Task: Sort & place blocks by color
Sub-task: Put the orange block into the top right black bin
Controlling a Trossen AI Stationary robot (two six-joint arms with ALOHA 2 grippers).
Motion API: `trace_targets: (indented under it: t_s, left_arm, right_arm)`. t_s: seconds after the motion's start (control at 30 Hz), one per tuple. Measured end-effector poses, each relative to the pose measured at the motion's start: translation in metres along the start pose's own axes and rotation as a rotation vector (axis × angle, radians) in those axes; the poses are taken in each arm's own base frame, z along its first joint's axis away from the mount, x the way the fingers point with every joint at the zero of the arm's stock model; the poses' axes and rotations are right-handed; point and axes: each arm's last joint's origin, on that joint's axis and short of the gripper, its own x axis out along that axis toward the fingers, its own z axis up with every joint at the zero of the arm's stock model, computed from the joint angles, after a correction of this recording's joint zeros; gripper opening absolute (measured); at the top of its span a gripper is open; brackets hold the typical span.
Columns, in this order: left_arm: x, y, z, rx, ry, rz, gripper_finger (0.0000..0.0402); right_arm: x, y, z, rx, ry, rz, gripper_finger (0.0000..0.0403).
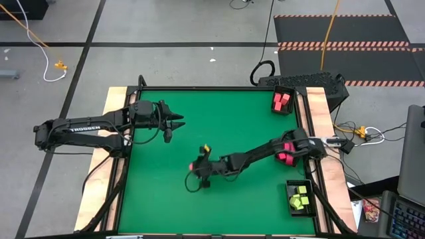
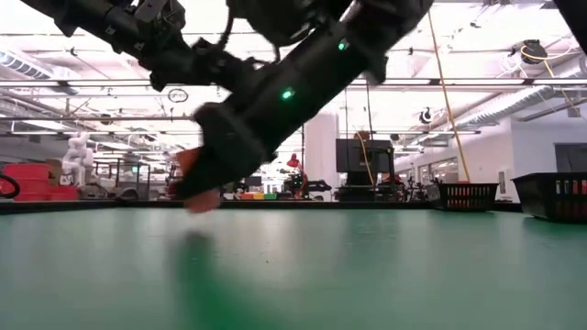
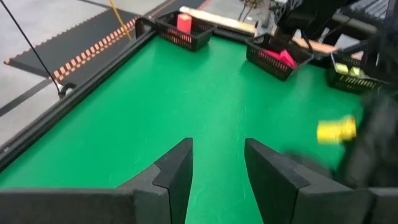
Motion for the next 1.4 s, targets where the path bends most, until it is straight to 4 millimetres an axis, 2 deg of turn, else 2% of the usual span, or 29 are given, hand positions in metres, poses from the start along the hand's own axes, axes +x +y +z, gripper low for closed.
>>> trace_targets:
  t_s: [0.17, 0.3, 0.47, 0.57, 0.7, 0.83, 1.1, 1.17, 1.3, 1.4]
  left_arm:
    - [-0.004, 0.0, -0.001, -0.001, 0.008, 0.001, 0.0147]
    - [-0.007, 0.0, 0.0, -0.001, -0.001, 0.0, 0.0147]
    - [-0.008, 0.0, 0.001, -0.002, -0.011, -0.002, 0.0147]
    - [-0.008, -0.001, 0.003, -0.003, -0.029, -0.004, 0.0147]
    - [-0.008, -0.001, 0.003, -0.005, -0.039, -0.005, 0.0147]
    - [-0.008, -0.001, 0.005, -0.004, -0.055, -0.008, 0.0147]
    - [-0.008, -0.001, 0.006, -0.004, -0.062, -0.008, 0.0147]
    - [-0.008, -0.001, 0.006, -0.004, -0.062, -0.008, 0.0147]
    - [-0.008, -0.001, 0.005, 0.0, -0.06, -0.008, 0.0147]
    - [-0.008, -0.001, 0.005, 0.002, -0.051, -0.006, 0.0147]
  right_arm:
    - [-0.046, -0.042, -0.004, -0.011, 0.156, -0.123, 0.0119]
    - [-0.093, -0.086, -0.024, 0.055, 0.293, -0.232, 0.0119]
    - [-0.168, -0.152, -0.054, 0.274, 0.413, -0.432, 0.0119]
    - [-0.212, -0.187, -0.079, 0.449, 0.507, -0.554, 0.0119]
    - [-0.255, -0.214, -0.108, 0.627, 0.561, -0.681, 0.0119]
    - [-0.27, -0.225, -0.126, 0.721, 0.529, -0.685, 0.0119]
    - [-0.266, -0.238, -0.159, 0.776, 0.579, -0.77, 0.012]
    - [-0.266, -0.242, -0.162, 0.79, 0.556, -0.791, 0.0148]
    - [-0.266, -0.248, -0.165, 0.796, 0.521, -0.816, 0.0232]
    - [-0.266, -0.251, -0.165, 0.797, 0.501, -0.826, 0.0274]
